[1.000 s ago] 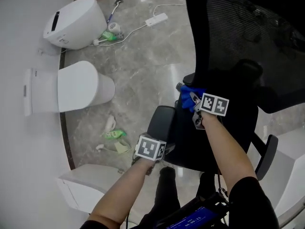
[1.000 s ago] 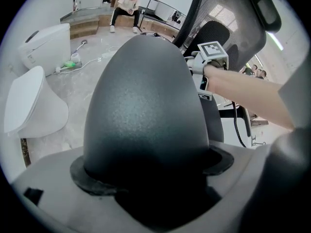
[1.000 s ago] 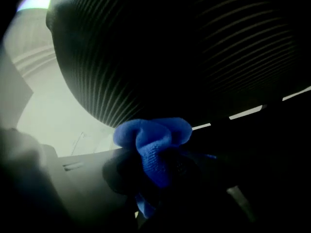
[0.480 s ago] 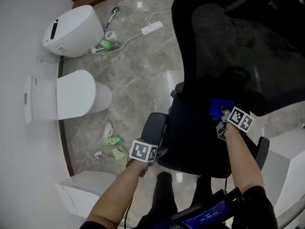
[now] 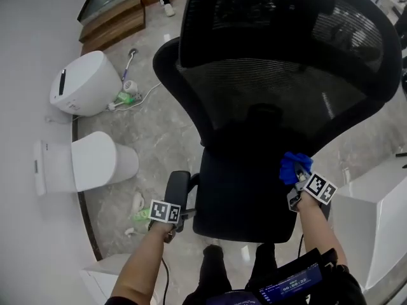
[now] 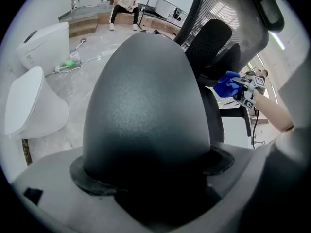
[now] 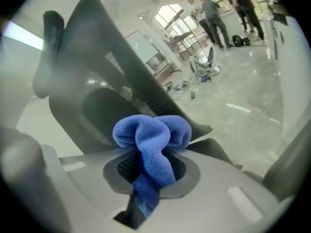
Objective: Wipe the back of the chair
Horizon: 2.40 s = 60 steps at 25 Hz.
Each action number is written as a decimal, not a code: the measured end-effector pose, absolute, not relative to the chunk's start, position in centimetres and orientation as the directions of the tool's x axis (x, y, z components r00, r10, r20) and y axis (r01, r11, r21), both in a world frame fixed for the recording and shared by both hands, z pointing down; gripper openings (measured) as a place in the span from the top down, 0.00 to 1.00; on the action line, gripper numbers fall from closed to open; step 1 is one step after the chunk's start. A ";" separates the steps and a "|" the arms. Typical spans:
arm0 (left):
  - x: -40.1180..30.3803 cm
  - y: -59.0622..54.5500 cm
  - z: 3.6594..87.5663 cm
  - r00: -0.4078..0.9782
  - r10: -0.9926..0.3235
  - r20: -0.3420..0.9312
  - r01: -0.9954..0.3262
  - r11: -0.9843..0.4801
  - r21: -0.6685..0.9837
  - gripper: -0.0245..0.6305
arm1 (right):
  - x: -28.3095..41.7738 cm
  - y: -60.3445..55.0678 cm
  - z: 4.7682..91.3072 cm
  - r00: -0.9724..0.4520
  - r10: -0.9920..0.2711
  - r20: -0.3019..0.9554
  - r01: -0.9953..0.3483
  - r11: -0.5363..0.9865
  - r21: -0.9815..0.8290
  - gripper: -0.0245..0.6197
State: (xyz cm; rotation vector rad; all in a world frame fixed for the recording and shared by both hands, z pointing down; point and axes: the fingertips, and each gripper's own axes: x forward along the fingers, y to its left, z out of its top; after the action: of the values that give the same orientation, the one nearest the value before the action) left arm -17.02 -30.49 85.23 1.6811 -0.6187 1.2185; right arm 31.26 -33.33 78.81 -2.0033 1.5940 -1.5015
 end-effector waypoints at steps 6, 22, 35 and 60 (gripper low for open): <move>-17.4 -31.8 85.4 0.336 0.179 0.925 -0.797 -0.469 0.380 0.15 | 28.9 -29.8 71.5 -0.295 -0.829 0.475 -0.664 -0.180 -0.726 0.86; -12.9 -46.0 81.9 0.125 -0.112 0.986 -0.722 -0.692 0.013 0.22 | 42.5 -16.9 65.0 -0.108 -0.882 0.458 -0.748 -0.231 -0.622 0.86; 16.3 -41.0 53.0 0.752 -0.189 0.632 -0.487 -0.805 0.338 0.29 | 51.2 -11.0 53.6 0.025 -0.918 0.396 -0.852 -0.227 -0.471 0.86; 41.4 -25.2 30.2 0.748 -0.457 0.480 -0.529 -0.848 0.017 0.59 | 58.8 -8.3 38.6 -0.100 -0.965 0.240 -0.894 -0.019 -0.447 0.86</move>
State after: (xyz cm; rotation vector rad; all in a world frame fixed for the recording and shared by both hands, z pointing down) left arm 41.35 -25.24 30.21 2.7938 -0.7931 0.7080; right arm 58.78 -8.27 38.56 -2.0070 2.0966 -0.7629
